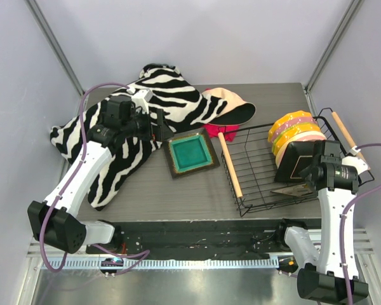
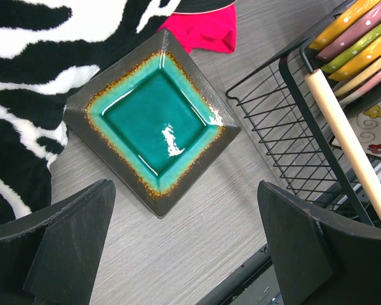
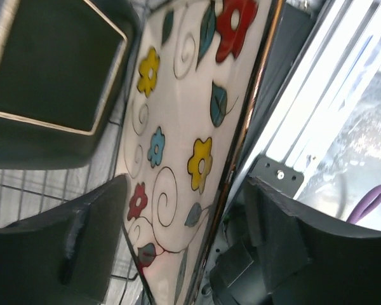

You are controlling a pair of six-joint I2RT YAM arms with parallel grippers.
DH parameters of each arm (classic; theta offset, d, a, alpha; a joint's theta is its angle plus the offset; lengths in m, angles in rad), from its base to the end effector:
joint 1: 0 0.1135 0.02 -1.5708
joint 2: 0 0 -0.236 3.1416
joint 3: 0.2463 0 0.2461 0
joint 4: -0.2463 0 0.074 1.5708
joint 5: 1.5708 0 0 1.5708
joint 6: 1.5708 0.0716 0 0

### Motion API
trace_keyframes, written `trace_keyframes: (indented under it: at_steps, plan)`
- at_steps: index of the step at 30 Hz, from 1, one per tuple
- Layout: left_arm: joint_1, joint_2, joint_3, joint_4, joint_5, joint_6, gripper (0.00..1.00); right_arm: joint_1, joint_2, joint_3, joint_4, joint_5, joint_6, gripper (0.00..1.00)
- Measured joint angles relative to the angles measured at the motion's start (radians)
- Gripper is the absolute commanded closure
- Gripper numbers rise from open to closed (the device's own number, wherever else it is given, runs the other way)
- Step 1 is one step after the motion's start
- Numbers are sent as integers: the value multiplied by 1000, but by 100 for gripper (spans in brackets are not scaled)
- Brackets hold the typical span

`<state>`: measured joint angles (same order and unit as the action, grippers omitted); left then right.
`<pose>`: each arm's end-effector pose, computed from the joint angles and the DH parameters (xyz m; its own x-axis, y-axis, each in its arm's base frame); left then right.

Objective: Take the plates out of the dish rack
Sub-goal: Unload the plate from the dish rack.

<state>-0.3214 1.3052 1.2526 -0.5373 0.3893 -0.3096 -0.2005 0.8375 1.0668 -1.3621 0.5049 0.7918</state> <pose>0.2913 -0.1256 0.3106 -0.6829 -0.0697 -0.7272 0.4026 0.7947 -0.4543 0.1291 -0.0616 0.2778 -0.3564 0.7080 -0.6097 0.8953 0.4455 -0.0059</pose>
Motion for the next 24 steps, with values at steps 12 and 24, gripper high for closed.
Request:
trace_keyframes:
  at_steps: [12, 24]
  plan:
    - [0, 0, 0, -6, -4, 3, 0, 0, -29, -69, 39, -2, 33, 56]
    - [0, 3, 0, -6, -5, 3, 0, -12, -95, -156, 105, 27, 43, 89]
